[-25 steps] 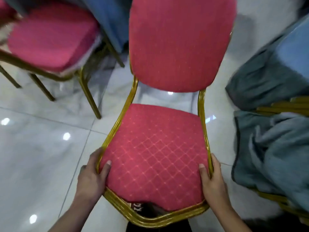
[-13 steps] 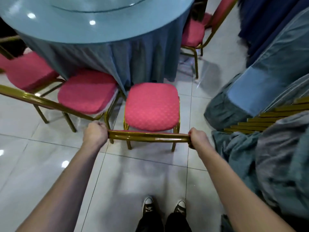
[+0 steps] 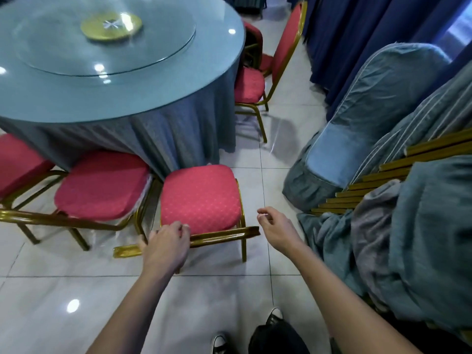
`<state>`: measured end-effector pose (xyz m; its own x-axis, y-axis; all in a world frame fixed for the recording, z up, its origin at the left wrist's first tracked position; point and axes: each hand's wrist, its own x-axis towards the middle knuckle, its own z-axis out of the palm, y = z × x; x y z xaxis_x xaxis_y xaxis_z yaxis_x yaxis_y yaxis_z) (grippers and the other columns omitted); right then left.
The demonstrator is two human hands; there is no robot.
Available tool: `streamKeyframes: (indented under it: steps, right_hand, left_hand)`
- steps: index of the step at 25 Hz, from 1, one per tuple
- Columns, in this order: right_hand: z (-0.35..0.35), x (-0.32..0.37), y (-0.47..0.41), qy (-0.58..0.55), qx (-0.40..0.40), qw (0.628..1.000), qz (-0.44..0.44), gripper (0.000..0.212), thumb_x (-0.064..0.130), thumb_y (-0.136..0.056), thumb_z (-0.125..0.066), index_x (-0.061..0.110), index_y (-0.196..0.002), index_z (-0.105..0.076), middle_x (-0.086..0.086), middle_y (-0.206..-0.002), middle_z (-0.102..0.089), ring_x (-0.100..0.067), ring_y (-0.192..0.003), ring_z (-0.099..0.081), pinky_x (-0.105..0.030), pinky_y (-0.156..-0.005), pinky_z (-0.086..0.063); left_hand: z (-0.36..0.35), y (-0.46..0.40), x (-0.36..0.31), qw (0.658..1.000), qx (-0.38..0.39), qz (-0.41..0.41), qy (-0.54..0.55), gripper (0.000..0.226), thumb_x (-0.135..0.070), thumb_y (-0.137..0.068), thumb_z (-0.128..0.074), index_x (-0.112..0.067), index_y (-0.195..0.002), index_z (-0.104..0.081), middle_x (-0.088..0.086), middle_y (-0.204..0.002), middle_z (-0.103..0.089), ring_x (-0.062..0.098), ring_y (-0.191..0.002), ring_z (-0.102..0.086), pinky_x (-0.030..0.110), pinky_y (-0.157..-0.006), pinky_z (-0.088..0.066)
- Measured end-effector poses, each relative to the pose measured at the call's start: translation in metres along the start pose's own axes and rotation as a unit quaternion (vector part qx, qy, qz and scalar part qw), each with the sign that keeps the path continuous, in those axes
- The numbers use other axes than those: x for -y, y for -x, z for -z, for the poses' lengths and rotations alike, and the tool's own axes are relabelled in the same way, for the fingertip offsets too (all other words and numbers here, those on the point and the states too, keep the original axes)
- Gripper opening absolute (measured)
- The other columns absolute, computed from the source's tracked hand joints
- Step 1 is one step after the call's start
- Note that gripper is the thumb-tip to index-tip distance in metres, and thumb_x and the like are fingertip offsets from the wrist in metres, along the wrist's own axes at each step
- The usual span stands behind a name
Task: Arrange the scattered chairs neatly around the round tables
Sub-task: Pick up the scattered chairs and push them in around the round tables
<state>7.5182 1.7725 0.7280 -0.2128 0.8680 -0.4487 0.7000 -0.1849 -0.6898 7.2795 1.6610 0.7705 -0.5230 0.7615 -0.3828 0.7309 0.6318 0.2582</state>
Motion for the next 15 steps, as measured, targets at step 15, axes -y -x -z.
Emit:
streamKeyframes:
  steps: [15]
  right_hand:
    - [0.227, 0.032, -0.18, 0.013, -0.09, 0.986, 0.138, 0.032, 0.029, -0.1, -0.054, 0.03, -0.132, -0.057, 0.007, -0.121, -0.061, -0.006, -0.11, -0.057, -0.033, -0.097, -0.051]
  left_hand:
    - [0.022, -0.138, -0.335, 0.954, -0.014, -0.269, 0.133, 0.023, -0.033, -0.1, -0.049, -0.023, -0.111, -0.066, -0.001, -0.112, -0.067, 0.021, -0.105, -0.057, 0.041, -0.095, -0.045]
